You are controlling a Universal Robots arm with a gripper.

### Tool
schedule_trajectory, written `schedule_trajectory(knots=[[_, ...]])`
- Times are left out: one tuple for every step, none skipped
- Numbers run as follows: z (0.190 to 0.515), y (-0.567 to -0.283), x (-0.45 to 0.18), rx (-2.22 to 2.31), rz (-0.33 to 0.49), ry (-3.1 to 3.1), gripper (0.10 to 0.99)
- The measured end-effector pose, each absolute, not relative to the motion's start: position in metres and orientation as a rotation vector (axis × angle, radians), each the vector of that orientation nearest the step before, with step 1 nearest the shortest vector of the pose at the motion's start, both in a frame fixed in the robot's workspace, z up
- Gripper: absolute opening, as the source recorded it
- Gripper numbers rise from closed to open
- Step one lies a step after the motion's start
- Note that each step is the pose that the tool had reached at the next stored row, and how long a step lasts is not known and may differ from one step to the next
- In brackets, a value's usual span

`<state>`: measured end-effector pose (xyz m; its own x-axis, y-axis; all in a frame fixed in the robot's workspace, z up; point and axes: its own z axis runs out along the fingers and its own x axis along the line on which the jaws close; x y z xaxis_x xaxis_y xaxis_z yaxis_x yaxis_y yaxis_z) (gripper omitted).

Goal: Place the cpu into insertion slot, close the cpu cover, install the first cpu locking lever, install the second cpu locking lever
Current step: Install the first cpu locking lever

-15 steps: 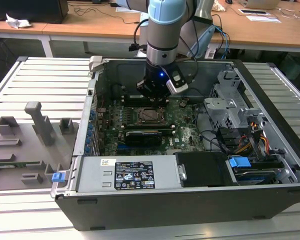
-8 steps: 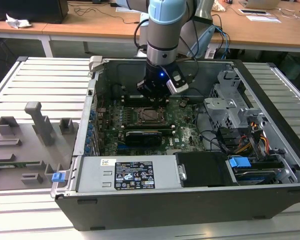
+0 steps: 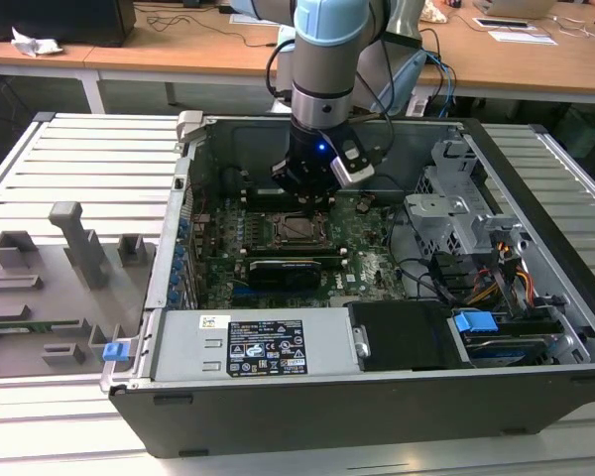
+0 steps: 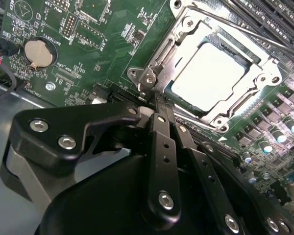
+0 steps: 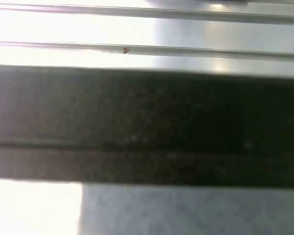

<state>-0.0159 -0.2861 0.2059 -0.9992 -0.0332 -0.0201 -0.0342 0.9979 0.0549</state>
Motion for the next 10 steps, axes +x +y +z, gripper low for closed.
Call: schedule_trajectory(knots=[[0.2064, -0.2860, -0.0159, -0.053, 0.087, 3.121, 0.106], [0.2064, -0.2860, -0.0159, -0.053, 0.087, 3.121, 0.106], [0.2064, -0.2860, -0.0159, -0.053, 0.085, 3.121, 0.106], [0.2064, -0.2861, -0.0159, -0.052, 0.074, 3.121, 0.106], [0.2059, -0.2860, -0.0156, -0.053, 0.063, 3.122, 0.106], [0.2056, -0.2860, -0.0155, -0.053, 0.055, 3.122, 0.106], [0.2051, -0.2860, -0.0153, -0.053, 0.046, 3.122, 0.106], [0.2047, -0.2860, -0.0152, -0.053, 0.039, 3.122, 0.106], [0.2043, -0.2859, -0.0151, -0.053, 0.034, 3.123, 0.106], [0.2038, -0.2858, -0.0148, -0.053, 0.028, 3.123, 0.106]])
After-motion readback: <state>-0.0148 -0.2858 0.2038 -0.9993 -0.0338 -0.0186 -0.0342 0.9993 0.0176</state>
